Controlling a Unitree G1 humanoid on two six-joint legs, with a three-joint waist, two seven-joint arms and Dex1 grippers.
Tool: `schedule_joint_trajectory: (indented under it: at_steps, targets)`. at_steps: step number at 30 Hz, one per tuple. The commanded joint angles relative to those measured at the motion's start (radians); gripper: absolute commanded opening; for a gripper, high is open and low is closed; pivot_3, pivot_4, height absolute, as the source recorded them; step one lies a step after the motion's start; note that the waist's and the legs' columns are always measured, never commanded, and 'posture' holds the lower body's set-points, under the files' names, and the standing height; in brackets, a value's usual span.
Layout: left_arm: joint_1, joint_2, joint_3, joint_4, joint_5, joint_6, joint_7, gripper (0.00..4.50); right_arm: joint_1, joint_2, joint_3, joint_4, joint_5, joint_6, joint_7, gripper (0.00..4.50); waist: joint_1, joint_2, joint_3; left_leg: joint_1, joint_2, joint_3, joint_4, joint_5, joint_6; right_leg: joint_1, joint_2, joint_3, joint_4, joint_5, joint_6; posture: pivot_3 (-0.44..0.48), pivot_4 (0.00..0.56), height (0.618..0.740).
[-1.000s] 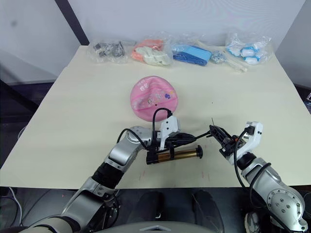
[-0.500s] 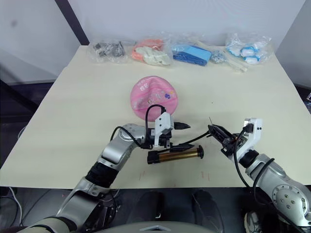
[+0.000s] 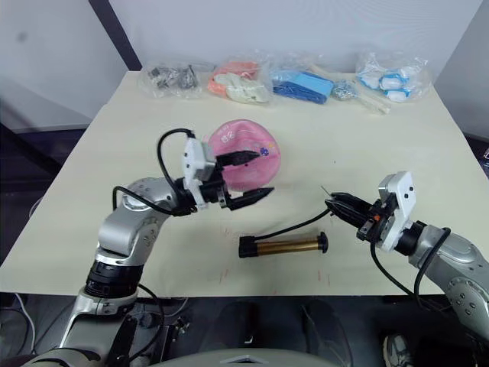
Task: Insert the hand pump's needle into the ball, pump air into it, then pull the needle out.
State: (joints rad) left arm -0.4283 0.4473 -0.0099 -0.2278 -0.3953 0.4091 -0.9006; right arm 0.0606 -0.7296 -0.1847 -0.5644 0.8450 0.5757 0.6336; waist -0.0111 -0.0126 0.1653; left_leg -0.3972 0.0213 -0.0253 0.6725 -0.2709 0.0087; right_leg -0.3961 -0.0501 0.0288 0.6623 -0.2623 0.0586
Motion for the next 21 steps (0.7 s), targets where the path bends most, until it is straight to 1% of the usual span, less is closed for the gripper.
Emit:
schedule_joint_trajectory:
  at_steps: [1, 5, 9, 15, 21]
  targets:
    - [-0.043, 0.002, 0.083, 0.008, 0.006, 0.019, 0.125, 4.48, -0.032, 0.002, -0.004, 0.014, -0.075, -0.086, 0.059, 0.39, 0.000, 0.000, 0.000, 0.000, 0.000, 0.000, 0.000, 0.000, 0.000, 0.000, 0.000, 0.000, 0.000, 0.000, 0.000, 0.000, 0.150, 0.738]
    - [-0.084, 0.002, 0.121, 0.068, 0.041, 0.035, 0.240, 4.48, -0.061, 0.023, 0.013, 0.049, -0.164, -0.180, 0.108, 0.39, 0.000, 0.000, 0.000, 0.000, 0.000, 0.000, 0.000, 0.000, 0.000, 0.000, 0.000, 0.000, 0.000, 0.000, 0.000, 0.000, 0.150, 0.738]
    - [-0.126, 0.013, 0.118, 0.123, 0.057, 0.048, 0.281, 4.48, -0.073, 0.050, 0.025, 0.075, -0.229, -0.266, 0.148, 0.39, 0.001, 0.000, 0.000, 0.000, 0.000, 0.000, 0.000, 0.000, 0.000, 0.000, 0.000, -0.001, 0.000, 0.000, 0.000, 0.000, 0.150, 0.738]
    - [-0.192, 0.070, 0.081, 0.230, 0.099, 0.065, 0.253, 4.48, -0.087, 0.111, 0.032, 0.101, -0.300, -0.401, 0.184, 0.39, 0.000, -0.001, 0.000, 0.000, 0.000, -0.001, 0.000, 0.000, 0.000, 0.000, 0.000, -0.001, 0.001, 0.000, 0.000, 0.000, 0.150, 0.738]
    - [-0.253, 0.109, 0.048, 0.325, 0.132, 0.086, 0.224, 4.48, -0.070, 0.138, 0.040, 0.099, -0.320, -0.446, 0.203, 0.39, -0.001, -0.001, 0.000, 0.000, 0.000, 0.000, 0.000, 0.000, 0.000, 0.000, 0.000, -0.001, 0.001, 0.000, 0.000, 0.000, 0.150, 0.738]
